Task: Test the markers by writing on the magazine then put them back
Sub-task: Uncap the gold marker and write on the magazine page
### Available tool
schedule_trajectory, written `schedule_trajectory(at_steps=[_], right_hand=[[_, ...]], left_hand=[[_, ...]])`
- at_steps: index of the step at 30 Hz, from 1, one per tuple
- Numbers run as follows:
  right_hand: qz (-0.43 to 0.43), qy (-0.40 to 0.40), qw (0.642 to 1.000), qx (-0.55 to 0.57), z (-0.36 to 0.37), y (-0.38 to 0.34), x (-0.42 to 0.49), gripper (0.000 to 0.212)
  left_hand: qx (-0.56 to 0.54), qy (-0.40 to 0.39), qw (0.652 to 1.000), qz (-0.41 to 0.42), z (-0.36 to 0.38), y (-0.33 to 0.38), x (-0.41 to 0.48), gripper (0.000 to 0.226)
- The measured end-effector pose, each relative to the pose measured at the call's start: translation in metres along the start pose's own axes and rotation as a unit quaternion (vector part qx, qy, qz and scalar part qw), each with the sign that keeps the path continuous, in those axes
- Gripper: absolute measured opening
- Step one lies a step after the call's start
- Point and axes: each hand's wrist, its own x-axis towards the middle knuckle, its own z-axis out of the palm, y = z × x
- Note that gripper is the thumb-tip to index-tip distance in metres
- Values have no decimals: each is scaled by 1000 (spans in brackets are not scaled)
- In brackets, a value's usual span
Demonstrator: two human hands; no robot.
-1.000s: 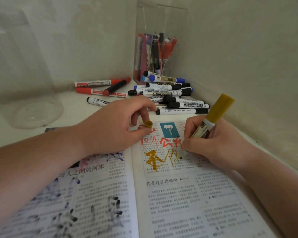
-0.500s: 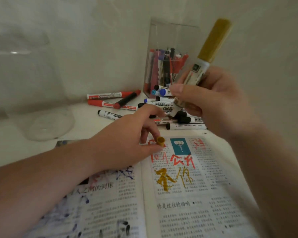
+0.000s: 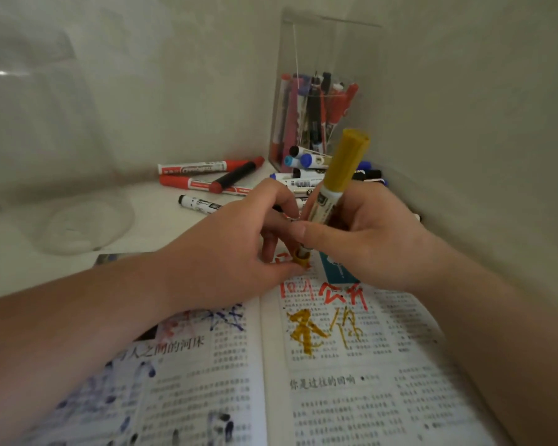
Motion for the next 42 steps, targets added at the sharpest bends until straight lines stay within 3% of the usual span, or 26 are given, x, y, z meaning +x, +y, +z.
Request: schedule_trajectory(at_steps=[7,10,12,14,18,22,24,27,32,36,39,42], right_hand=[[17,-17,999,-49,-5,5,0,18],[12,-9,997,-76,0,4,0,47],[18,-4,997,-78,2,5,1,56],[24,2,997,-77,3,5,1,53],[29,8,995,-96,7,5,-2,29],[41,4,995,-94,9,0,-4,34],[39,24,994,-102,11,1,-5,31],[38,70,992,-97,14,4,-6,49],[-28,189,974,125,10,-4,1,33],[-68,258,952,148,13,-11,4,46],[-68,273,951,133,10,-11,3,39],[-45,256,961,94,6,-8,3,37]], left_hand=[[-6,-5,1000,-2,0,1,0,54],[-13,-6,1000,0,-1,-1,1,53],[-11,-4,1000,-2,-1,-1,0,53],[-10,-3,1000,-1,-1,-1,0,52],[-9,14,1000,26,0,-5,-1,43],[18,22,999,42,-1,-5,-5,44],[16,20,999,46,-1,-5,-5,42],[4,31,998,57,-1,-6,-4,35],[17,17,999,42,-7,-7,-5,35],[73,13,995,60,-12,-5,-4,35],[198,-63,978,24,-33,15,-4,30],[303,-245,915,-104,-58,34,-11,34]])
